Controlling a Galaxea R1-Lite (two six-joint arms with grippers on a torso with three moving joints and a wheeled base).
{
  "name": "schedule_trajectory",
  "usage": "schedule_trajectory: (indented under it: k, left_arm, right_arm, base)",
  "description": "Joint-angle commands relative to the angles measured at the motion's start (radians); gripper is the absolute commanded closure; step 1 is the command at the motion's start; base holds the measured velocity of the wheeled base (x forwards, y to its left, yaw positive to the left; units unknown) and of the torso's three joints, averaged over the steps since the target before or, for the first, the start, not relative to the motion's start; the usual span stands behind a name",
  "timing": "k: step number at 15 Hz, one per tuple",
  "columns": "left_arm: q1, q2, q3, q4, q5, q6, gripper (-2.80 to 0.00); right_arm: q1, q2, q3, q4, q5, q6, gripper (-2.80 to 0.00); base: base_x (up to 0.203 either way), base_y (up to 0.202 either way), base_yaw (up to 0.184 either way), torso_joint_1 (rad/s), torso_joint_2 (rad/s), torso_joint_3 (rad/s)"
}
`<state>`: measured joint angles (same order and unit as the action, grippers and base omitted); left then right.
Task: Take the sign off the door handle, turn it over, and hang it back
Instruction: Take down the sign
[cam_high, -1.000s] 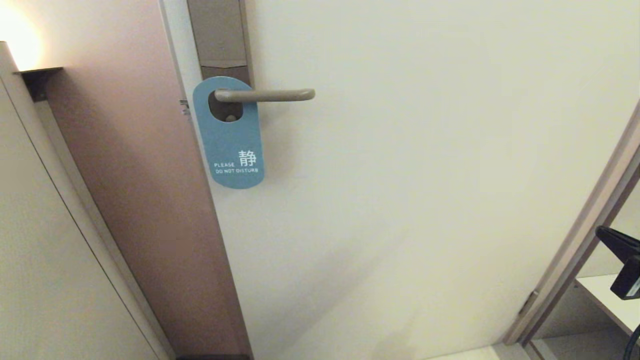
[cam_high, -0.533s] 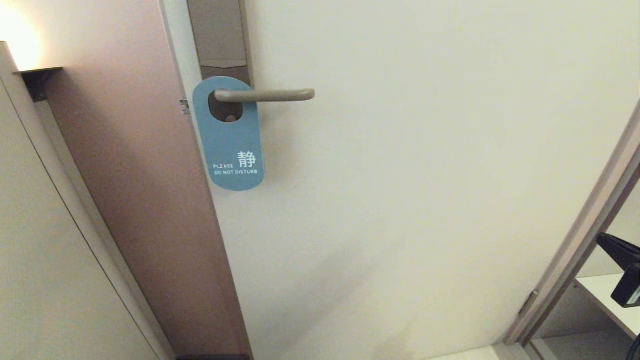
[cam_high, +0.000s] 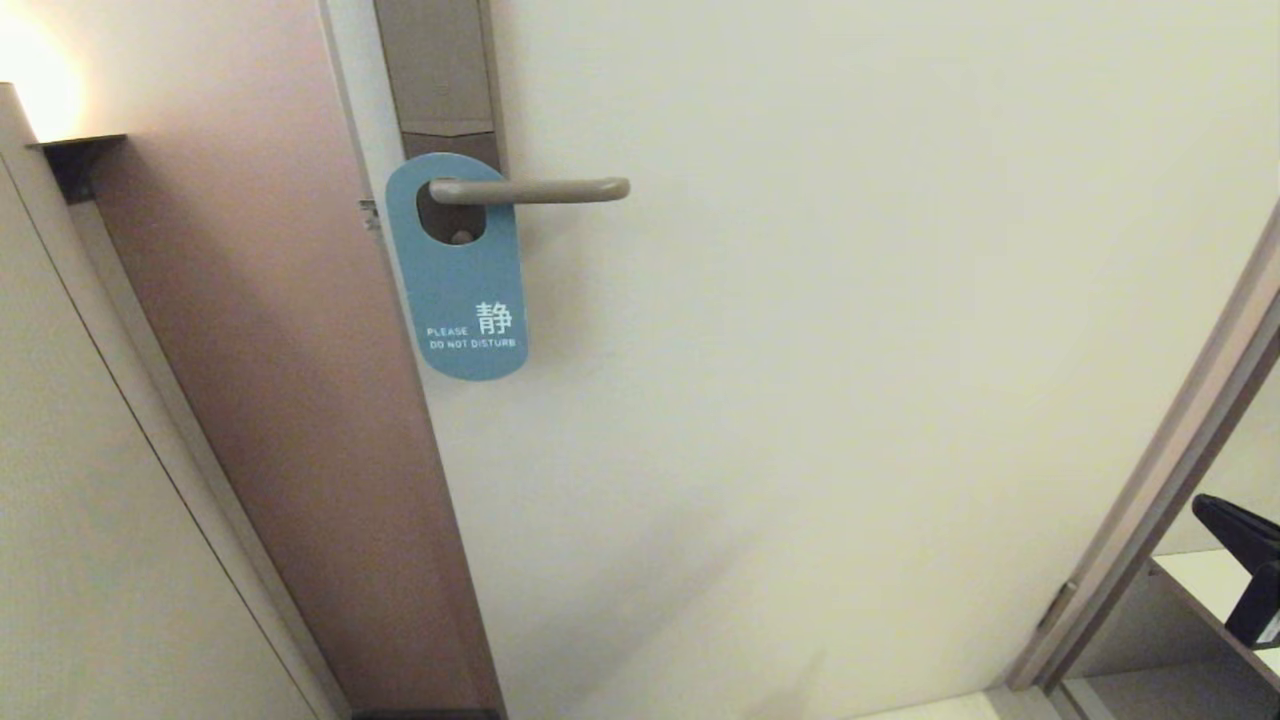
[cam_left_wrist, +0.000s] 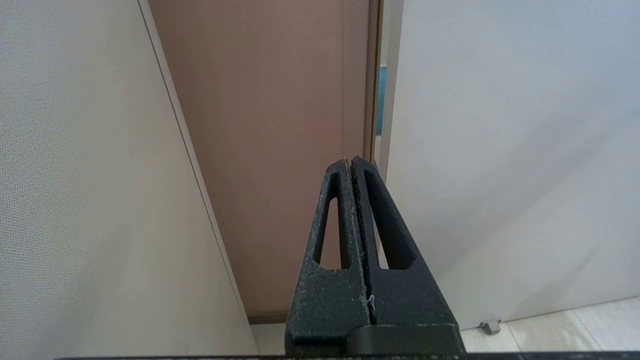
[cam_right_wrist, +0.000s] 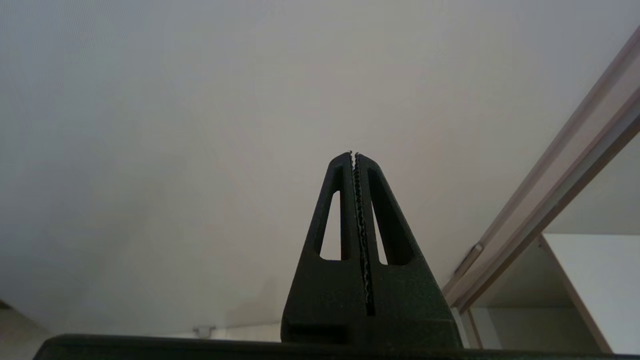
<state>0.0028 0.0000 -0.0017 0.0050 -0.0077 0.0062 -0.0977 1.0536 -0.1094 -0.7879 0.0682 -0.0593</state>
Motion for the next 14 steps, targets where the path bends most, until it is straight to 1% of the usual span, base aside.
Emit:
schedule_trajectory:
  k: [1,7,11,14]
  left_arm:
    - [0.000,0.002,0.000,0.001,0.000,0.000,0.00]
    - [0.000,0.000,0.000,0.000,0.000,0.000,0.00]
    - [0.000,0.002,0.000,0.000,0.000,0.000,0.00]
    - [0.000,0.002,0.000,0.000,0.000,0.000,0.00]
  right_arm:
    - [0.001,-0.023,0.025,-0.005,0.001,-0.001,0.00]
    - [0.000,-0.131,0.108,0.011,0.000,0.003,0.00]
    - [0.001,-0.272,0.109,0.117,0.001,0.004,0.00]
    - [0.001,-0.400,0.109,0.221,-0.004,0.005,0.00]
  base:
    - [0.000,0.000,0.000,0.000,0.00,0.000]
    - [0.000,0.000,0.000,0.000,0.00,0.000]
    - [0.000,0.000,0.000,0.000,0.00,0.000]
    - [0.000,0.000,0.000,0.000,0.00,0.000]
